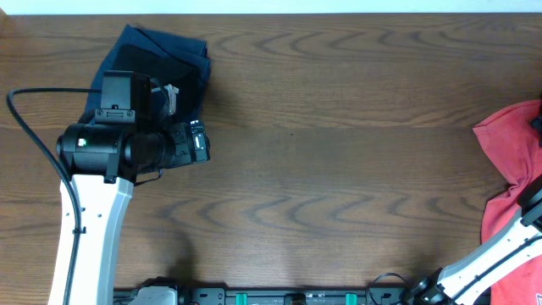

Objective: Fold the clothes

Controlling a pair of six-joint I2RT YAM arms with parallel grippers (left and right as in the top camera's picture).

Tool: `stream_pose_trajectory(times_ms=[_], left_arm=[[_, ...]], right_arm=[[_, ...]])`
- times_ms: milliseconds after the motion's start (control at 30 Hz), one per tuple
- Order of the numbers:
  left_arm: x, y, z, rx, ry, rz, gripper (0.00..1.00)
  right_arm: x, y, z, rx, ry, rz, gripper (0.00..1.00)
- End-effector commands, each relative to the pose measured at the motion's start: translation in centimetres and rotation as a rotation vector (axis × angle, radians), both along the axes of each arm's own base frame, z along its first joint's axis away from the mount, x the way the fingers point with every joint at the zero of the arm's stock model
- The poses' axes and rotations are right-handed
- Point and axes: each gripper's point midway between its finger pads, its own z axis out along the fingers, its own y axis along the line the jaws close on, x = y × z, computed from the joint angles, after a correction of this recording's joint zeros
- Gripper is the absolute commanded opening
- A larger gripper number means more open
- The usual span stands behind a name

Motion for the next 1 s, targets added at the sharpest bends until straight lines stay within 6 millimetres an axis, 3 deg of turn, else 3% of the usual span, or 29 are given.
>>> stream_pose_trajectory(times_ms=[0,33,100,333,467,600,733,833,967], left_arm=[[-0.1,-0.1,0.7,-0.015,-0.009,0.003,0.98],[-0.1,-0.1,0.7,-0.014,-0.006,0.003,0.98],[-0.2,-0.1,0.6,-0.014,-0.004,0.003,0.98],[-0.2,-0.1,0.6,-0.014,-0.004,0.003,0.98],[-0.2,-0.1,0.6,-0.014,-0.004,0.003,0.98],[-0.3,-0.1,0.6,-0.014,-0.001,0.003,0.98],[-0.8,-0.1,0.5,-0.011,0.018,0.003,0.98],[-1.5,0.0,0.6,-0.009,0.033,0.003,0.98],[-2.6,0.1,1.1,0.001,0.021,-0.017,0.98]], right_arm=[[-0.2,-0.8,-0.6,0.002,0.000,-0.021,0.34],[-0.2,-1.1,-0.1,0.001,-0.008,-0.024,0.18],[-0.3,-1.6,0.9,0.001,-0.021,-0.028,0.02],[1.5,-1.0,8.7,-0.012,-0.191,0.050,0.01],[3.5,1.4,14.4,-0.002,-0.332,0.162,0.01],[5.7,6.1,19.6,0.043,-0.457,0.313,0.01],[7.7,12.4,23.6,0.082,-0.523,0.456,0.01],[9.0,17.7,25.2,0.114,-0.530,0.560,0.01],[10.8,26.2,25.5,0.177,-0.500,0.713,0.01]])
